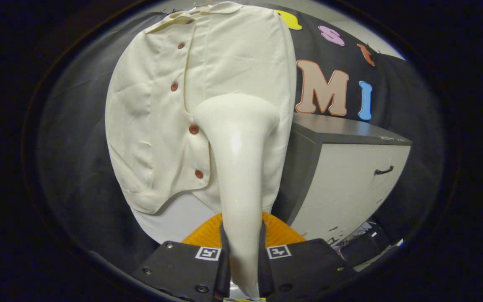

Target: Iron the clothes twice with a garment steamer, once on the left side and once on the right side.

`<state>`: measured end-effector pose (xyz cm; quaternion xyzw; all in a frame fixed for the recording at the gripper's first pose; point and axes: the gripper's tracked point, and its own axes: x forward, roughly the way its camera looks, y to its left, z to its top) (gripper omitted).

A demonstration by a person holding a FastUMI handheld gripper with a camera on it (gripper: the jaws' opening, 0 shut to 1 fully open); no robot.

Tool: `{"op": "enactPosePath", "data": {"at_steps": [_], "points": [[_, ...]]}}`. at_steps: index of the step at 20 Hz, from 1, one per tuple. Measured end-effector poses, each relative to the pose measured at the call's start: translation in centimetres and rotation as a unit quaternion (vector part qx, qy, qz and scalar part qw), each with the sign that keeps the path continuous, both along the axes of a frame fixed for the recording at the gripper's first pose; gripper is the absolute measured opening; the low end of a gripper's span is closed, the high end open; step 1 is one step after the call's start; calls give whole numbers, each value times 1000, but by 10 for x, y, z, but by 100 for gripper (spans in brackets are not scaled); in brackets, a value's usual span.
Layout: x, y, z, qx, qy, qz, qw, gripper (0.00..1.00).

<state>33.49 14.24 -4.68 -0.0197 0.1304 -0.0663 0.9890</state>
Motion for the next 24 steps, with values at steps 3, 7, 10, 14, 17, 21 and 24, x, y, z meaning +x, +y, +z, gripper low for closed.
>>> {"op": "enactPosePath", "data": {"at_steps": [3,7,10,14,17,21,24], "points": [[-1,0,-25,10,15,3,1000,26],[-5,0,-54,19,28,9,999,26],[-7,-1,-68,25,34,11,999,26],[-9,1,-82,39,41,13,998,26],[-19,0,-79,47,42,19,998,26],[-41,2,-53,56,34,23,998,26],[-63,-3,-19,49,20,24,998,26]]}}
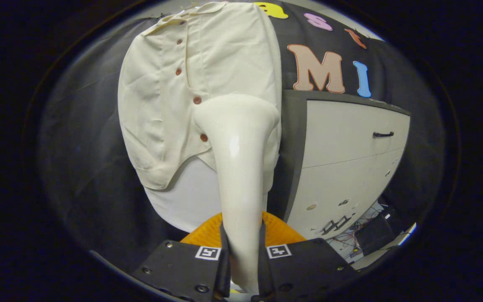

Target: Iron the clothes twice with a garment steamer, once on the left side and once on the right side.

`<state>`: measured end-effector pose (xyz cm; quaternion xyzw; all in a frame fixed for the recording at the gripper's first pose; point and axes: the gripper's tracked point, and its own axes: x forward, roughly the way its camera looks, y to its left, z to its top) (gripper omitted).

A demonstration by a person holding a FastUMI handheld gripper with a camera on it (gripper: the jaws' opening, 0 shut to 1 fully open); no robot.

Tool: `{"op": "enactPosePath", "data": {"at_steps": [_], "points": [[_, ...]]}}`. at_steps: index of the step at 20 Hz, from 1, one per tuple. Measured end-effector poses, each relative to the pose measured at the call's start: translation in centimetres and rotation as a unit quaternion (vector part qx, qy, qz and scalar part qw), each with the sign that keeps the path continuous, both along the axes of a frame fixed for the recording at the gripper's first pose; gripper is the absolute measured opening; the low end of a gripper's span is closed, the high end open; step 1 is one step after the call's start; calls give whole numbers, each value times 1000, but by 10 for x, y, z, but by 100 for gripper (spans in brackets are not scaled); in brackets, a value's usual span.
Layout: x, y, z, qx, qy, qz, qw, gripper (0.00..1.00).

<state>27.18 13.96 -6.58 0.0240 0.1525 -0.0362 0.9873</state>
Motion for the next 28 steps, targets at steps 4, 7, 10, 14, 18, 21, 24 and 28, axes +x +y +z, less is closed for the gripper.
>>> {"op": "enactPosePath", "data": {"at_steps": [4,7,10,14,18,21,24,28], "points": [[-27,-27,52,-15,-26,-18,999,26],[-38,-66,89,-25,-43,-41,998,26],[-39,-110,117,-29,-59,-55,996,26],[-22,-175,139,-28,-75,-55,995,26],[8,-230,168,-15,-85,-36,996,26],[37,-257,191,1,-96,-18,995,26],[68,-274,212,5,-102,-6,995,25],[106,-288,223,-1,-94,3,996,25]]}}
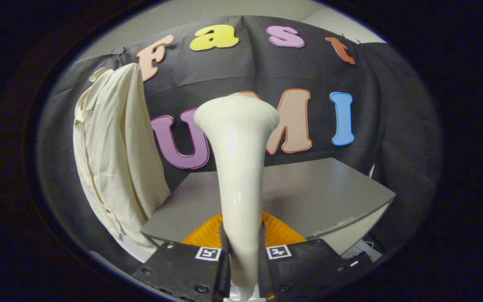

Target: Iron the clothes twice with a garment steamer, once on the left side and once on the right side.

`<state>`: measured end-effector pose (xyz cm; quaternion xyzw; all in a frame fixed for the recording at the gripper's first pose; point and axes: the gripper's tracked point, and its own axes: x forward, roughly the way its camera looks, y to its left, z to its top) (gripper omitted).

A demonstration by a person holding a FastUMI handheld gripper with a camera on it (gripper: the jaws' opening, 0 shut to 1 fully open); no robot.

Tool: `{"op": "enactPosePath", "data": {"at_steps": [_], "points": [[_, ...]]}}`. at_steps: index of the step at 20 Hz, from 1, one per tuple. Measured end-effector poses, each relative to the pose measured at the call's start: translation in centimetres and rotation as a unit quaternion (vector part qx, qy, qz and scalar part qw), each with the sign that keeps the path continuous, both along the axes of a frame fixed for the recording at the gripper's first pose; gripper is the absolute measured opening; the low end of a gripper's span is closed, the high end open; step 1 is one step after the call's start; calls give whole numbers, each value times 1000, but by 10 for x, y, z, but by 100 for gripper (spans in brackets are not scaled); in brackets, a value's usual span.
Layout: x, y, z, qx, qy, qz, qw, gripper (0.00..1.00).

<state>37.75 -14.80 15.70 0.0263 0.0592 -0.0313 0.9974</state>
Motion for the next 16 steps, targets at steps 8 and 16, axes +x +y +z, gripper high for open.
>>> {"op": "enactPosePath", "data": {"at_steps": [8,16], "points": [[31,-8,22,0,-4,10,1000,25],[72,-14,1,6,52,10,999,27]]}}
